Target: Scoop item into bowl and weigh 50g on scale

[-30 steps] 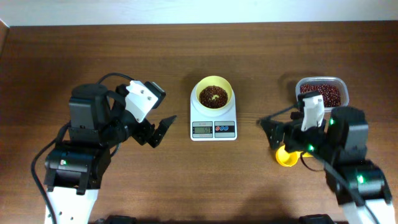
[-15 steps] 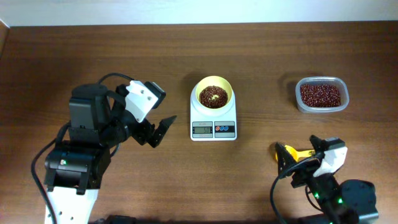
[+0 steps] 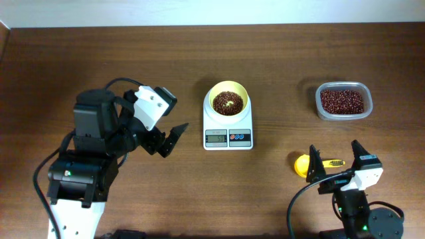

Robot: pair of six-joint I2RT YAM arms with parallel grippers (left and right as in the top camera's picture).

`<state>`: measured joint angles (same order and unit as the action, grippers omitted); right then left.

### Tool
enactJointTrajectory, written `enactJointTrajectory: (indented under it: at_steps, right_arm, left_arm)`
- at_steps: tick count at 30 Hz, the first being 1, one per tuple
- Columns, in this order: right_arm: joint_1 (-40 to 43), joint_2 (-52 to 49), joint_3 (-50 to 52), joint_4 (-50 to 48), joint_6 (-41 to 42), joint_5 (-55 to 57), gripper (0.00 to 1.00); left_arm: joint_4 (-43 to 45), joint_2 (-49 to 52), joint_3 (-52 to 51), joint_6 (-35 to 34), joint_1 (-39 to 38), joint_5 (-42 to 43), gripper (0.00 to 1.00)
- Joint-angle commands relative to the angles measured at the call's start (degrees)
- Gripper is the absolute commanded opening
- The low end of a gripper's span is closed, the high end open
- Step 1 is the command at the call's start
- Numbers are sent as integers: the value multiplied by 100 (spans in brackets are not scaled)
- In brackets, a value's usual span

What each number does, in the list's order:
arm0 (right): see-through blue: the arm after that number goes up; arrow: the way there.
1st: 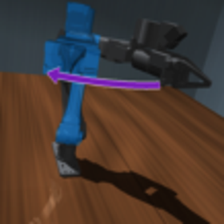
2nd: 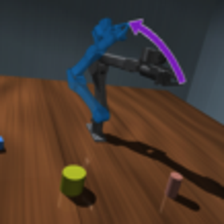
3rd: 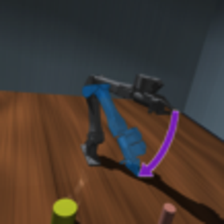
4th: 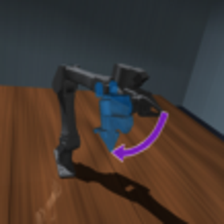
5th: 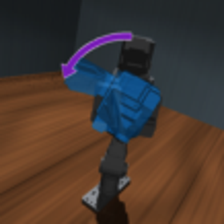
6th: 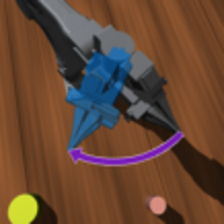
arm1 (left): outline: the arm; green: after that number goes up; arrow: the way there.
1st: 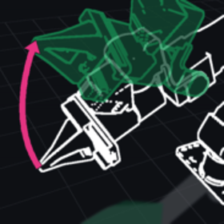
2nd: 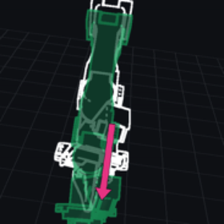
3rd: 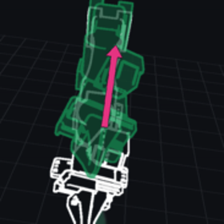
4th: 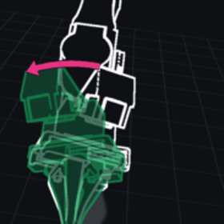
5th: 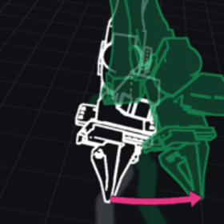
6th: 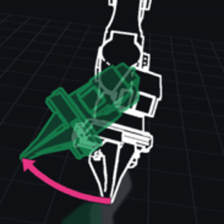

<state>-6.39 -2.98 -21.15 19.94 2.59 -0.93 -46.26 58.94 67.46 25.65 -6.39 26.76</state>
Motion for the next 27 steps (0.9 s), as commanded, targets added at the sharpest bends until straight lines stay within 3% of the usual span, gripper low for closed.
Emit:
enactJointTrajectory:
  at_steps: [1, 9, 18, 22, 27]
  right_arm:
    - [42, 280, 273, -256, -87, -35, 99]
    - [44, 280, 975, -1506, -90, -339, 99]
    - [319, 280, 1252, -1805, -90, -555, 99]
    - [304, 280, 2081, -3169, -87, -767, 99]
    - [310, 280, 2083, -2610, -90, -699, 98]
  left_arm:
    - [9, -2, 105, -68, 17, 0, 99]
    - [9, -2, 105, -68, 17, 0, 99]
    - [9, -2, 105, -68, 17, 0, 99]
    - [9, -2, 105, -68, 17, 0, 99]
    - [9, -2, 105, -68, 17, 0, 99]
